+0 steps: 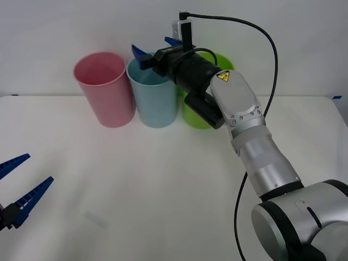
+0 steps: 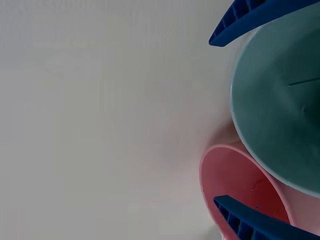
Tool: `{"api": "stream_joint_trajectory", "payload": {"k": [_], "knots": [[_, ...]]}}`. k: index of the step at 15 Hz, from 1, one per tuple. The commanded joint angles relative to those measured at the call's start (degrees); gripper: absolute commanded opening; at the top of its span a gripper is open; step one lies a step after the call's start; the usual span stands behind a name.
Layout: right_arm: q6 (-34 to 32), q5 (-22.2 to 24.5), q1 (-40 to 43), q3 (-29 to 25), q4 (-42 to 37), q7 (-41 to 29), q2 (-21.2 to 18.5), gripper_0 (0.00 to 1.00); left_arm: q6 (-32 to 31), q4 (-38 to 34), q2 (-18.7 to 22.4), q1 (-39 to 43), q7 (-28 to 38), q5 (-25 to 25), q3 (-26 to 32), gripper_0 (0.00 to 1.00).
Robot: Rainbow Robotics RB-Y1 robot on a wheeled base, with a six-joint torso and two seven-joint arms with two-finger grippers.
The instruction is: Grasp the object on the table and drop it into the matching bin: aluminum can to the light blue bin, PET bottle to the pink bin.
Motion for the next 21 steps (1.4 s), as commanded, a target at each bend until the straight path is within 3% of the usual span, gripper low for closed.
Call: {"api": "stream_joint_trajectory", "payload": {"k": [1, 6, 11, 16, 21], "knots": [[-2.6, -3.1, 0.0, 0.3, -0.1, 1.2, 0.0, 1.00, 0.0, 0.0, 0.0, 0.0, 0.0, 0.0, 0.0, 1.00], [-9.4, -7.7, 0.9, 0.2, -2.1, 2.9, 0.0, 1.00, 0.0, 0.0, 0.0, 0.0, 0.0, 0.0, 0.0, 1.00], [-13.7, -10.0, 8.2, 1.8, -11.9, 3.1, -0.5, 1.00, 0.0, 0.0, 0.0, 0.0, 0.0, 0.0, 0.0, 1.00], [-14.1, -18.5, 18.6, 6.8, -24.5, 4.0, -10.8, 1.00, 0.0, 0.0, 0.0, 0.0, 0.0, 0.0, 0.0, 1.00], [-14.2, -27.0, 30.7, 8.3, -36.4, 6.4, -22.0, 1.00, 0.0, 0.0, 0.0, 0.0, 0.0, 0.0, 0.0, 1.00]]}}
